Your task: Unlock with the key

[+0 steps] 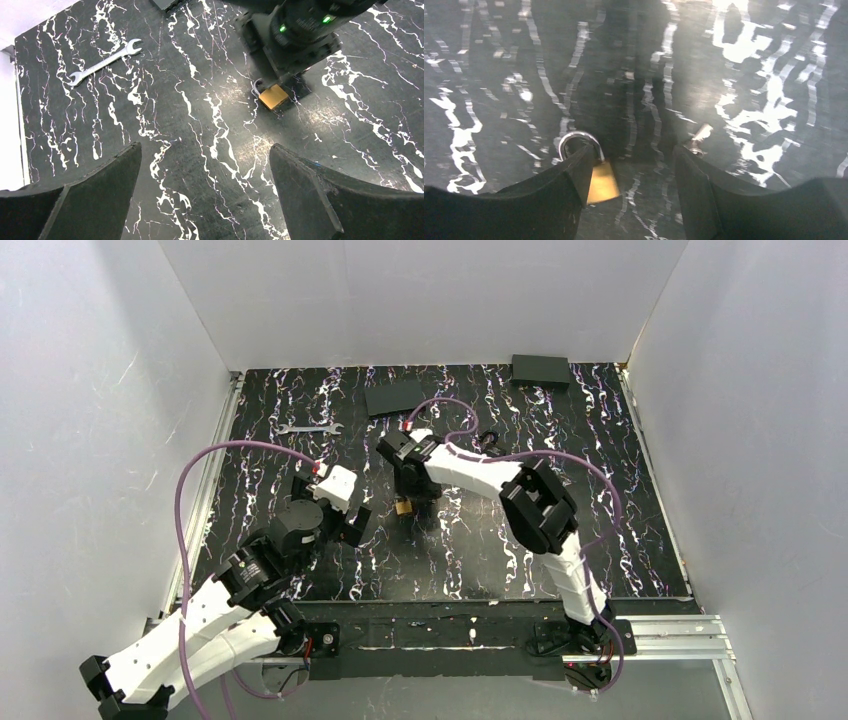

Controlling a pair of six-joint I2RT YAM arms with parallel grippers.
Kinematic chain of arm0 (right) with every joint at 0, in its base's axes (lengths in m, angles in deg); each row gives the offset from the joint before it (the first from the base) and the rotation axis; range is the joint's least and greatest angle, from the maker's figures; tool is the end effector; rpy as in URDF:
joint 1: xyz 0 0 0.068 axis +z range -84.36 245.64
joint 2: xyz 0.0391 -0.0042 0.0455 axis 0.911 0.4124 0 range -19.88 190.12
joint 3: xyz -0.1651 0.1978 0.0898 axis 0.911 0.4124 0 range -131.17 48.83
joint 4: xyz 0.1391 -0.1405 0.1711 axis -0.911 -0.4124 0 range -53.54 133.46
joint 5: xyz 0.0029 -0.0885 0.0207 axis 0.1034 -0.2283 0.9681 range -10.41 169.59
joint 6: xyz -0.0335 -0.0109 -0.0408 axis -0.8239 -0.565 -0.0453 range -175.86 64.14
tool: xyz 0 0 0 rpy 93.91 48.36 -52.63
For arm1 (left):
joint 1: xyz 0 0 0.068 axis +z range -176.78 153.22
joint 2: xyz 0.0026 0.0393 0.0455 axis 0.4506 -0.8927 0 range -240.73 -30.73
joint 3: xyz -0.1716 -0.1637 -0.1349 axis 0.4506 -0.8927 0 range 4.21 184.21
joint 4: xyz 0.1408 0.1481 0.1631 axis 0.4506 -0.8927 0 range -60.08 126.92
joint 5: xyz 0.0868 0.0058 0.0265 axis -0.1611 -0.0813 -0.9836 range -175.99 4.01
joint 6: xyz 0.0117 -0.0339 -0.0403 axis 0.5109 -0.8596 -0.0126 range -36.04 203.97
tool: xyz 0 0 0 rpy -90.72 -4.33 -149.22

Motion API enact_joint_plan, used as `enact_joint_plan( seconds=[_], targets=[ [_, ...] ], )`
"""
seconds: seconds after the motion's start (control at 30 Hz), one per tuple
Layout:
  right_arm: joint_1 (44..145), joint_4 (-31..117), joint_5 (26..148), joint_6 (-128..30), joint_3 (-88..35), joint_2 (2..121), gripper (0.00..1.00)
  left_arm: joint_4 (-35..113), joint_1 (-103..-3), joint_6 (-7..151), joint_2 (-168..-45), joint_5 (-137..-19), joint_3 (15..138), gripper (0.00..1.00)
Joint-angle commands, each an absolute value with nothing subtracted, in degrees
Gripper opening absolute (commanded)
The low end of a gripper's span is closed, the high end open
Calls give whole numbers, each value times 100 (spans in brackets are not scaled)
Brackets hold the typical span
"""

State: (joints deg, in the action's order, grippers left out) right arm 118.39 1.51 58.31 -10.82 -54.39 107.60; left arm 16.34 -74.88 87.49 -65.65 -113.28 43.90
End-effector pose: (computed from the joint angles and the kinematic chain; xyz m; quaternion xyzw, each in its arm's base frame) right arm 0.2960 0.3678 0.1790 -0.0267 0.9621 0.0338 0.2692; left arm 0.1086 -0.0966 0.3161 0.2095 0.7597 -0.0482 0.6137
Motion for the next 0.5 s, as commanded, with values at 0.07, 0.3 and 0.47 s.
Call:
enact_joint_plan(
  seconds=[0.07, 0.3, 0.47],
  targets=[
    [11408, -164, 5540, -519, -4843, 9906, 64, 1654, -7461, 8788, -6622, -11419, 4319, 99],
    [11320, -774, 5291, 65, -5116, 10248, 62, 1650, -7461, 8788, -6582, -11391, 4325, 99],
    [11319, -552, 5502, -12, -5040, 10268, 59, 1661, -7465, 8780, -6571, -11373, 4315, 99]
  ],
)
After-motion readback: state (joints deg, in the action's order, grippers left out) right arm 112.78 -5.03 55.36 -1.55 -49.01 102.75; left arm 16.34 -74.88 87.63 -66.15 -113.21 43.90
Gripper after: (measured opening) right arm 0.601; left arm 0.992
